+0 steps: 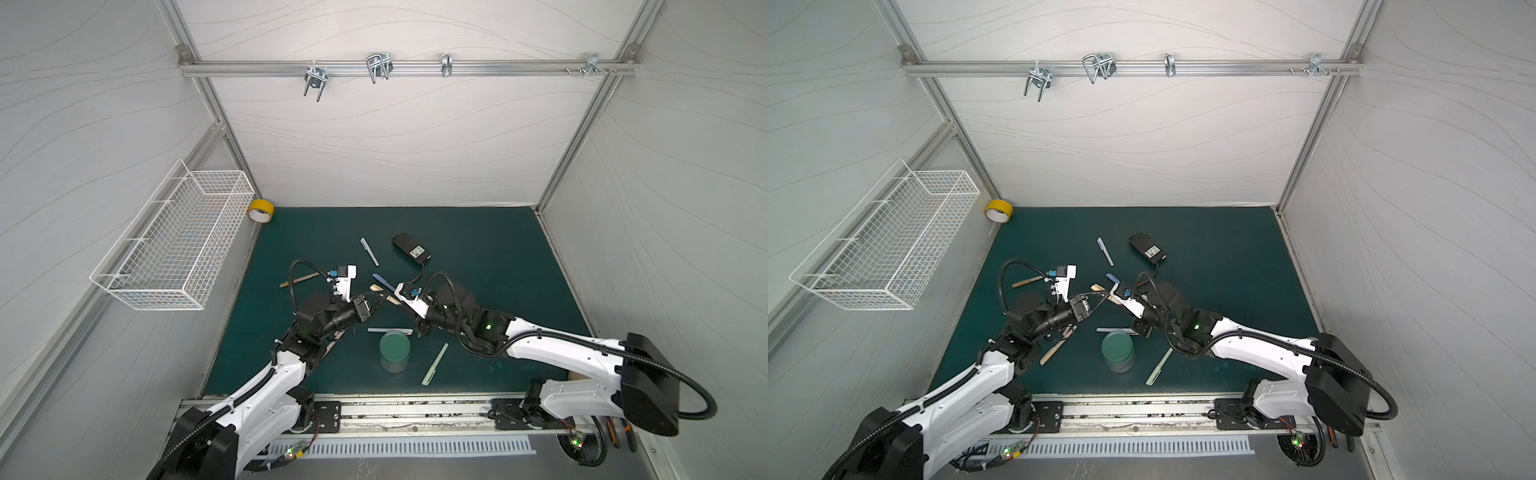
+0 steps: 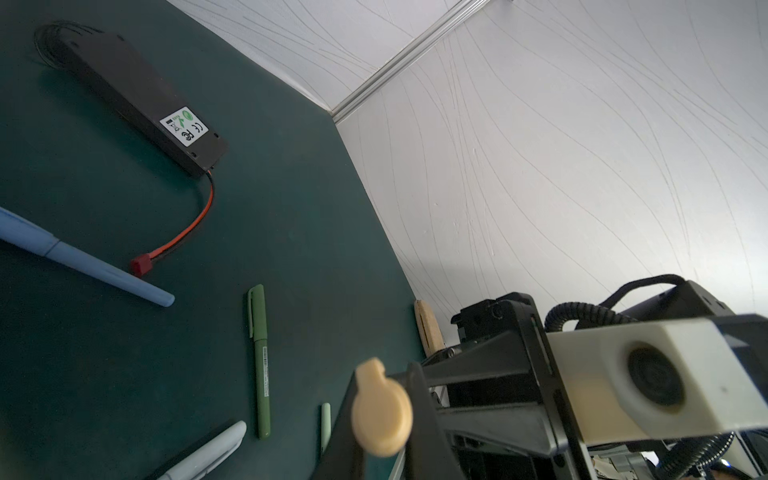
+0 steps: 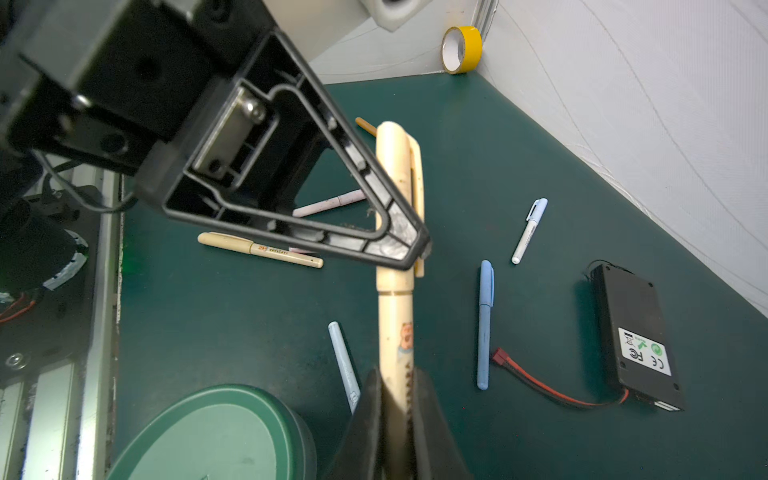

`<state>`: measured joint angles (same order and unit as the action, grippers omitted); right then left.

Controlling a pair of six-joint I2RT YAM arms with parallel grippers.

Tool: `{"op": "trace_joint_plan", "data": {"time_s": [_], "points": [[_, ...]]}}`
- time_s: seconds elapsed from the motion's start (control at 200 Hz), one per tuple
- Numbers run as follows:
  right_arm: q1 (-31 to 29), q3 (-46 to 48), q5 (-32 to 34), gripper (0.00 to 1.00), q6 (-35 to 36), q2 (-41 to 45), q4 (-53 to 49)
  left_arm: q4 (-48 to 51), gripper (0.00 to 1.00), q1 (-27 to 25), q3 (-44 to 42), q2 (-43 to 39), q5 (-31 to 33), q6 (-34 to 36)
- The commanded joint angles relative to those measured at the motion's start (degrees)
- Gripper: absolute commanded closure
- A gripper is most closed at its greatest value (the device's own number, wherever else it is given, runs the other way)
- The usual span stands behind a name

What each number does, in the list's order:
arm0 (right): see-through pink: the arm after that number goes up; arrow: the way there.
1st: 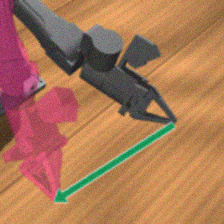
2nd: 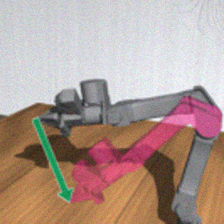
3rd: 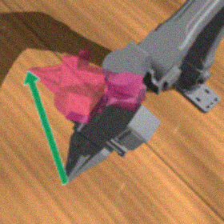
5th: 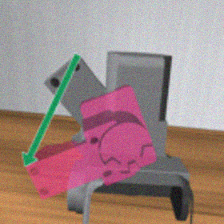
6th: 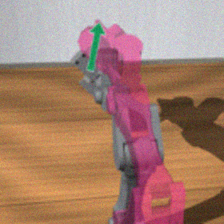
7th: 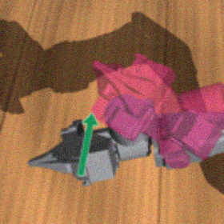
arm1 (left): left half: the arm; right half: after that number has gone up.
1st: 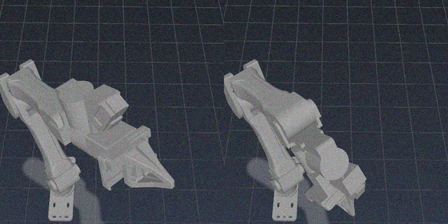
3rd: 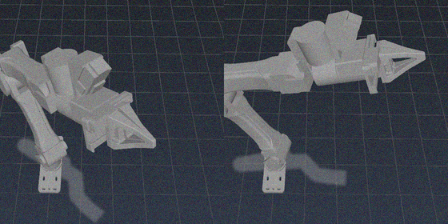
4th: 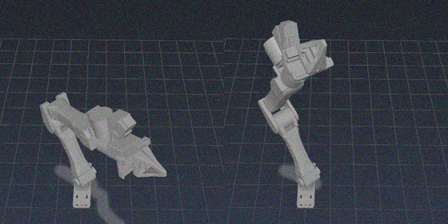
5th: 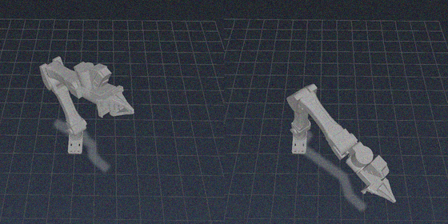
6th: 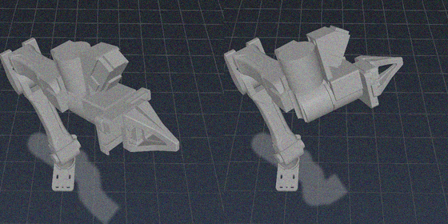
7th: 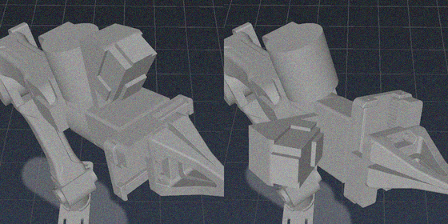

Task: Open the pen caps
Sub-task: 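Pull the right gripper with the pen body away from the left gripper's cap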

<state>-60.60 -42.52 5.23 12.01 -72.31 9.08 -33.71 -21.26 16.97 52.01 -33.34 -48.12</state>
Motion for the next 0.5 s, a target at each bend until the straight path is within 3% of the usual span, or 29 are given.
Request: {"op": "trace_joint_plan", "data": {"time_s": [0.0, 0.105, 0.205, 0.38, 0.495], "points": [[-1.4, 3.6, 18.8, 1.0, 1.6, 0.3, -12.9, -6.7, 1.0, 6.3, -0.1, -1.1, 15.7, -0.4], [-5.5, 4.3, 30.5, 1.0, 5.5, -1.2, -8.6, -6.5, 1.0, 7.1, -0.5, -1.8, 16.0, -1.3], [-7.1, 4.9, 35.4, 1.0, 7.8, -1.9, -5.7, -5.1, 1.0, 7.5, -0.6, -2.7, 16.9, -1.5], [-7.6, 5.0, 36.3, 1.0, 9.2, -1.4, -6.2, -4.0, 1.0, 7.6, -0.6, -3.5, 17.6, -1.5], [-6.6, 5.4, 30.6, 1.0, 7.2, 0.1, -7.5, -3.8, 1.0, 7.6, -0.4, -3.3, 17.4, -1.2]]}}
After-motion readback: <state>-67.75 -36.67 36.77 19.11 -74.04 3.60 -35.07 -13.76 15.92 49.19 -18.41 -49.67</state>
